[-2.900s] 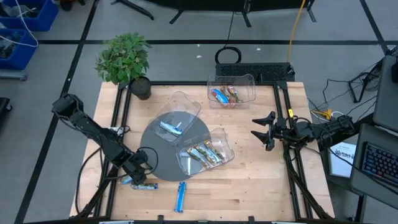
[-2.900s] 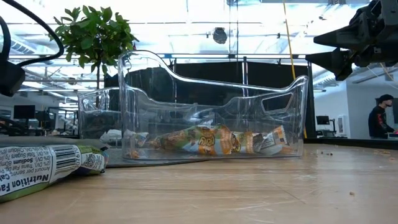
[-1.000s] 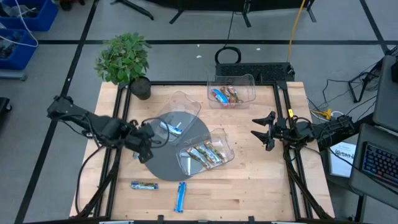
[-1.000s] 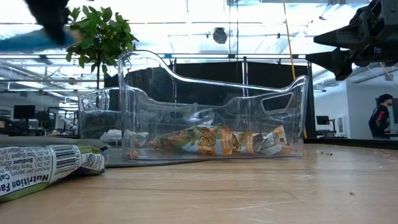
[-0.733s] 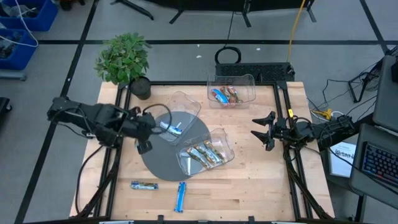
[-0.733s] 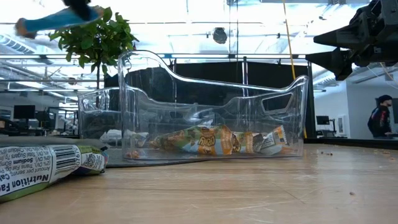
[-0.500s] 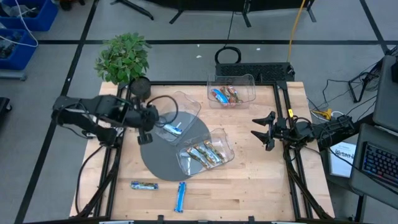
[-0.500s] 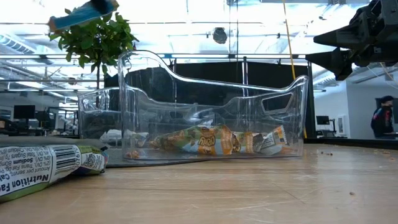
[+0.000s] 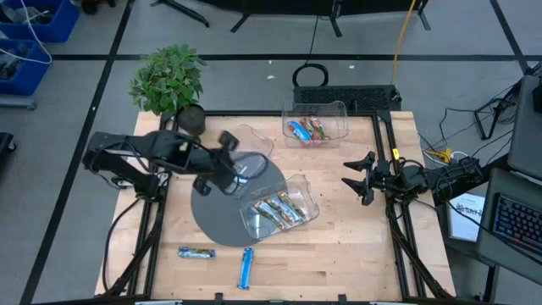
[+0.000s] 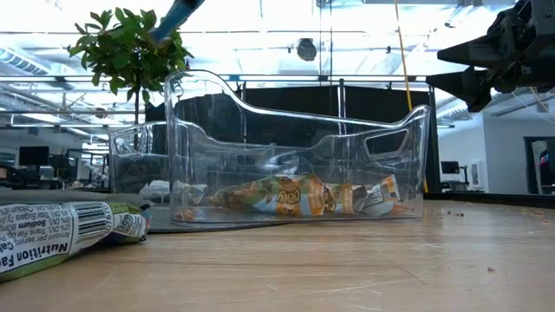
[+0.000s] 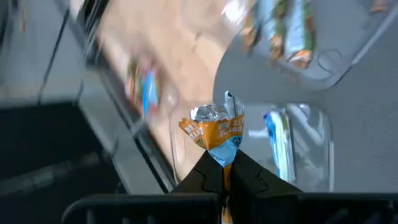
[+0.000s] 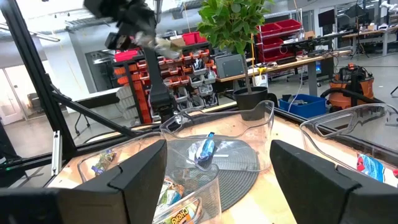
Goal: Pick and place Granola Bars by type
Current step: Put the yellow granola bar into the bottom transparent bin, then put the blue granola bar into the top left transparent bin
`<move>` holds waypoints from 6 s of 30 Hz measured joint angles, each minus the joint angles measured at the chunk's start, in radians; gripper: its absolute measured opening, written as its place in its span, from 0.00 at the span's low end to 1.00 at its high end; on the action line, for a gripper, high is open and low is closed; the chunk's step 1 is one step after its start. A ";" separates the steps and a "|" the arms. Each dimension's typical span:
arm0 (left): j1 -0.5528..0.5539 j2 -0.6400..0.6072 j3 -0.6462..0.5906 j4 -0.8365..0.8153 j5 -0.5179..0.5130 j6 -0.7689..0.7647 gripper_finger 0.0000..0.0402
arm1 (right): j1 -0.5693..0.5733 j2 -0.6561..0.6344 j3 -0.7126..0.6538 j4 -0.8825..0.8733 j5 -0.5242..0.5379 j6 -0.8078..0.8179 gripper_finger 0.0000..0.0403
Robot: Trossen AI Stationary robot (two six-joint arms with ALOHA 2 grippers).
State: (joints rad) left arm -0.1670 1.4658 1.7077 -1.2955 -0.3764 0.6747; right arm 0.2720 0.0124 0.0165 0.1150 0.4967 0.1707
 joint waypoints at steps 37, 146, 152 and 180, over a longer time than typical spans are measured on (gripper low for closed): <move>-0.067 0.568 -0.009 0.313 0.423 0.266 0.01 | 0.000 0.000 0.000 0.000 0.000 0.000 0.69; -0.483 0.262 0.227 -0.177 0.073 -2.166 0.87 | 0.000 0.000 0.000 0.000 0.000 0.000 0.69; -0.562 0.260 0.095 0.025 0.071 -2.310 0.90 | 0.000 0.000 0.000 0.000 0.000 0.000 0.69; -0.586 0.355 -0.452 0.746 0.102 -2.585 0.74 | 0.000 0.000 0.000 0.000 0.000 0.000 0.69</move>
State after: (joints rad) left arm -0.7528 1.8204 1.2562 -0.5500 -0.2747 -1.9102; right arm 0.2718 0.0122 0.0164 0.1154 0.4967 0.1707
